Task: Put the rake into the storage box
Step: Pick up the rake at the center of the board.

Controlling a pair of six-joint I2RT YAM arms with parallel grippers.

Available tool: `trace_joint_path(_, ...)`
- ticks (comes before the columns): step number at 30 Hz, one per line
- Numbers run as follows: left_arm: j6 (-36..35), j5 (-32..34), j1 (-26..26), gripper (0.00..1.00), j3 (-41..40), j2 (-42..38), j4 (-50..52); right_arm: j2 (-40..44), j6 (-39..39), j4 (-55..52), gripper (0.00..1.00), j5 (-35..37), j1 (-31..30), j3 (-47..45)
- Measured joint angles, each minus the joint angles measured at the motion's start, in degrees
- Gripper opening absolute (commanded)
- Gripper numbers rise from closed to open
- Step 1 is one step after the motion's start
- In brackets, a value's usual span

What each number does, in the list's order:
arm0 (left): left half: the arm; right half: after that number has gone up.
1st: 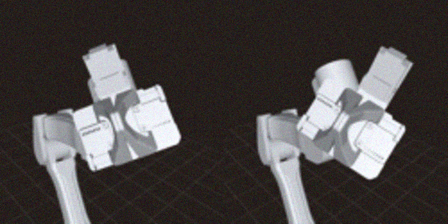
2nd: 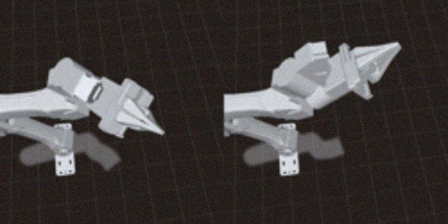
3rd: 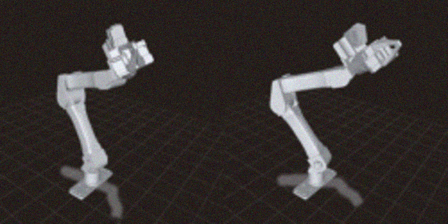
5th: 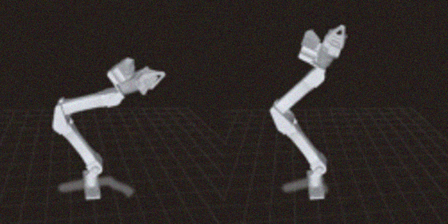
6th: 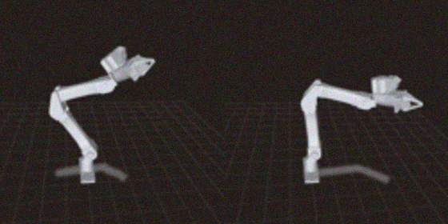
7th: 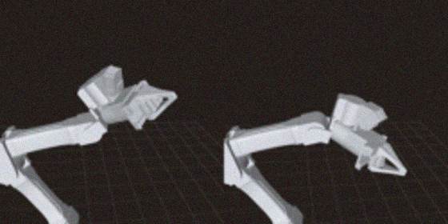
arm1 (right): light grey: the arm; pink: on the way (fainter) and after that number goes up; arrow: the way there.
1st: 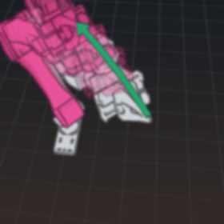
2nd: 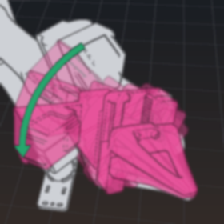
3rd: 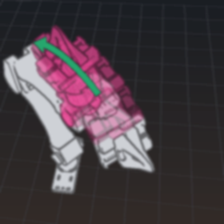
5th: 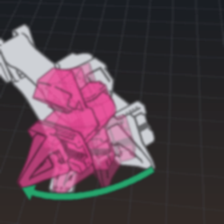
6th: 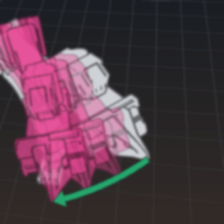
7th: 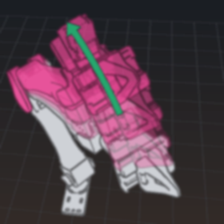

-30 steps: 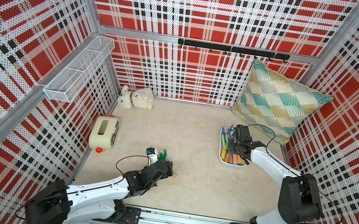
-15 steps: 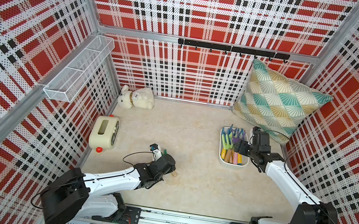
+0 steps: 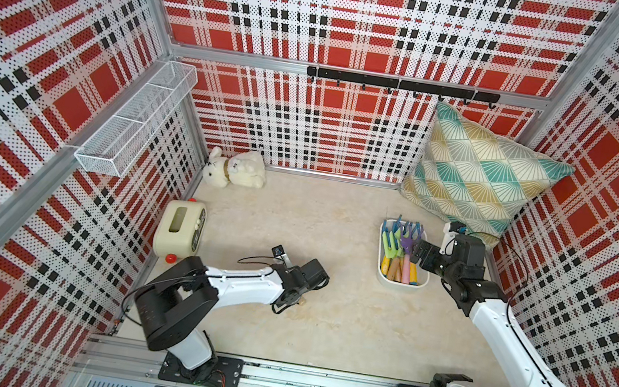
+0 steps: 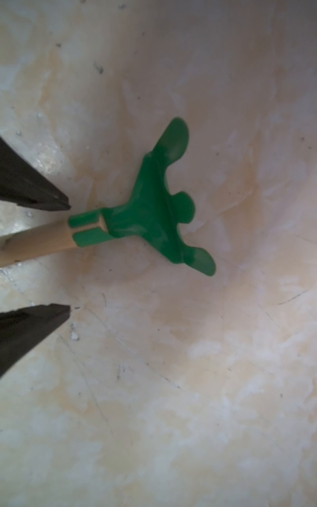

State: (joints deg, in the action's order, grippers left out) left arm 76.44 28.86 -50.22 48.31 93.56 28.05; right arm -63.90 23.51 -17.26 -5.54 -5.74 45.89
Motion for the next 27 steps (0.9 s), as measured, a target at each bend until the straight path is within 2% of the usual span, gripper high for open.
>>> trace_joint_path(4,1.9,1.55,-1.81,0.53,5.46,6.45,4.63,0.96,0.0,0.0,0.95,-0.66,0.04,-0.07)
trace_joint_path(8,3.48,3.21,-3.61,0.48,6.93,8.41,7.26,1.57,0.0,-0.02,0.95,-1.2,0.07,-0.11)
trace_joint_path(14,4.5,4.04,-4.42,0.26,7.34,8.87,9.18,1.81,0.0,0.0,0.95,-1.66,0.09,-0.11)
trace_joint_path(17,4.35,4.66,-4.81,0.1,7.37,8.87,9.38,1.81,0.0,0.0,0.95,-1.79,0.09,-0.15)
trace_joint_path(18,4.24,4.85,-4.98,0.01,7.37,8.85,9.4,1.81,0.0,0.0,0.95,-1.81,0.09,-0.22)
trace_joint_path(22,2.36,6.01,-6.23,0.0,7.37,8.04,8.94,1.95,0.0,0.02,0.95,-1.73,0.09,-0.87)
trace_joint_path(27,-3.58,7.67,-7.58,0.0,9.07,4.79,6.4,2.56,0.15,0.09,0.96,-1.11,0.09,-1.9)
